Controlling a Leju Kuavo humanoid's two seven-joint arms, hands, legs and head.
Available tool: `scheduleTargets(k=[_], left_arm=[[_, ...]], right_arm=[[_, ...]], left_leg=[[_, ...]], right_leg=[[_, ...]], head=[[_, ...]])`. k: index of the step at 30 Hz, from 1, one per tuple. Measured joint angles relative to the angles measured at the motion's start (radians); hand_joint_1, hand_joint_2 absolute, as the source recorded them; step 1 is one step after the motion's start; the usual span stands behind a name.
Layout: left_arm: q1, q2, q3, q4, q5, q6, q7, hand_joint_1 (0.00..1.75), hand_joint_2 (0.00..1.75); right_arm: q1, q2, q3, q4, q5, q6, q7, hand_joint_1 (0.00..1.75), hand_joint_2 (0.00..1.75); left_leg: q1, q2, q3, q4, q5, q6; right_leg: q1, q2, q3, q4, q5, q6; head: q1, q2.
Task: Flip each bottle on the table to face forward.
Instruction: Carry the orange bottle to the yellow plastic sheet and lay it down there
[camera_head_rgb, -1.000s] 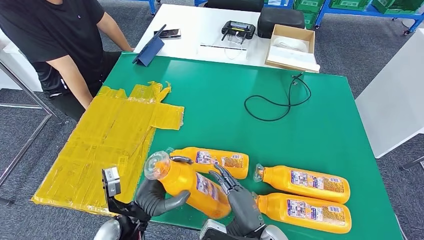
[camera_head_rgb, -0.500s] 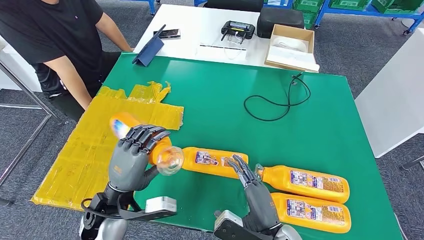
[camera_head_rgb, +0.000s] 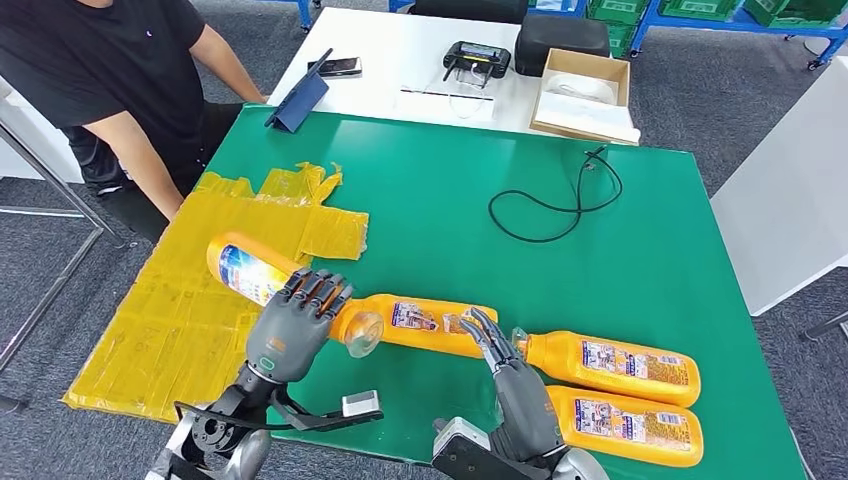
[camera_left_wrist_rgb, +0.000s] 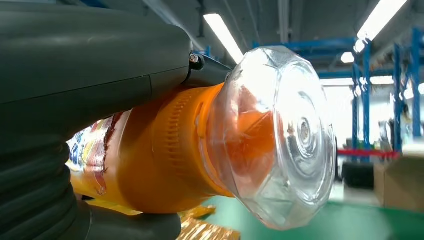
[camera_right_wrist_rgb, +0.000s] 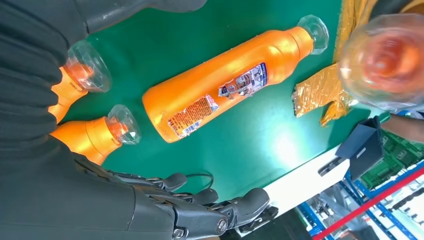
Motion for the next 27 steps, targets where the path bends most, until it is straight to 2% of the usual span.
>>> scheduleTargets(k=[6,13,19,27], left_arm=[[-0.099,0.007,0.000,0.190,-0.029,-0.035,0.094,1.75,1.75],[-0.224,0.008,0.062,0.375,-0.007,-0.040,0.109,1.75,1.75],[-0.259,0.007,0.082,0.424,-0.002,-0.042,0.111,1.75,1.75],[-0.341,-0.014,0.120,0.421,0.036,-0.151,0.122,1.75,1.75]], right_arm=[[0.007,-0.023,0.002,-0.007,0.003,-0.010,0.008,0.00,1.75],[0.016,-0.068,0.010,-0.040,0.025,-0.023,0.014,0.00,1.75],[0.018,-0.083,0.016,-0.054,0.045,-0.027,0.014,0.00,1.75],[0.015,-0.087,0.021,-0.077,0.084,-0.019,0.026,0.00,1.75]], left_leg=[[0.000,0.000,0.000,0.000,0.001,0.000],[0.000,0.000,0.000,0.000,0.001,0.001],[0.000,0.000,-0.001,0.000,0.001,0.001],[0.000,0.000,-0.002,0.000,0.002,0.001]], right_leg=[[0.000,0.000,0.000,0.000,0.000,0.000],[0.000,0.000,0.001,0.000,0.001,0.001],[0.000,0.000,-0.001,0.000,0.001,0.001],[0.000,0.000,0.000,0.000,0.001,0.001]], head=[[0.000,0.000],[0.000,0.000],[0.000,0.000],[0.000,0.000]])
